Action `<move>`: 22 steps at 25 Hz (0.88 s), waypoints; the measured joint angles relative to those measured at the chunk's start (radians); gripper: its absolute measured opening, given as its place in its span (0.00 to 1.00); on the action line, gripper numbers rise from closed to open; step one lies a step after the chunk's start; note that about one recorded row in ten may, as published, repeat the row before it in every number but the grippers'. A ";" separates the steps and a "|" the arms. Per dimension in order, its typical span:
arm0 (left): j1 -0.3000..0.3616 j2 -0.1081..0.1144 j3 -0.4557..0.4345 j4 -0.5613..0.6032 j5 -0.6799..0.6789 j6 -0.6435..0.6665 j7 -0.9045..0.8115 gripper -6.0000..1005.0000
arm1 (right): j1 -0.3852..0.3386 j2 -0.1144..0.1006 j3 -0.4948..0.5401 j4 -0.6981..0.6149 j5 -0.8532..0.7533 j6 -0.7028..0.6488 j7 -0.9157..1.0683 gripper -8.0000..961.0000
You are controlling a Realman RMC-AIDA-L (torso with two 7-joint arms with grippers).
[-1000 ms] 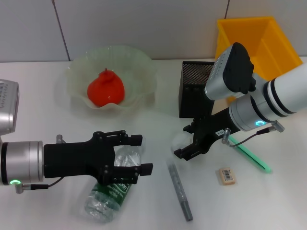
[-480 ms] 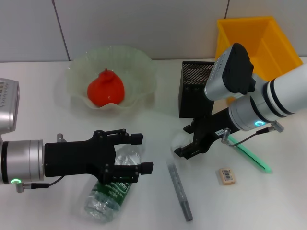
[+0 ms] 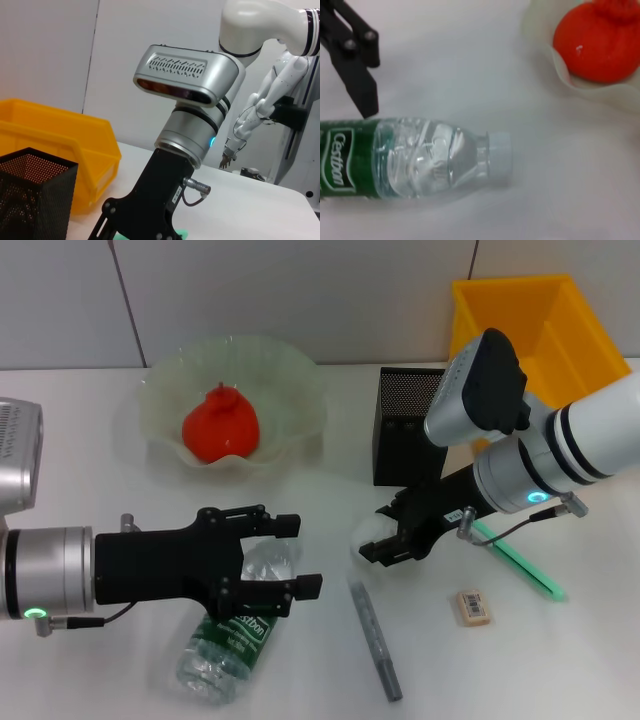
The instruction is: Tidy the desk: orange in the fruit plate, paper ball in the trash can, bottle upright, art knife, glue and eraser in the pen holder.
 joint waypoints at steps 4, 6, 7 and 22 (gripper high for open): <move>0.000 0.002 -0.003 0.001 0.000 0.000 -0.005 0.80 | -0.013 -0.003 0.006 0.033 0.009 -0.036 0.022 0.58; -0.001 0.003 -0.003 0.001 0.000 0.000 -0.008 0.80 | -0.051 -0.004 0.007 0.111 0.013 -0.069 0.049 0.58; -0.001 0.003 -0.003 0.001 0.000 0.000 -0.008 0.80 | -0.051 -0.004 0.007 0.111 0.013 -0.069 0.049 0.57; -0.001 -0.001 -0.002 0.001 0.000 0.000 -0.004 0.80 | -0.351 -0.010 0.374 0.396 0.439 -0.316 -0.048 0.58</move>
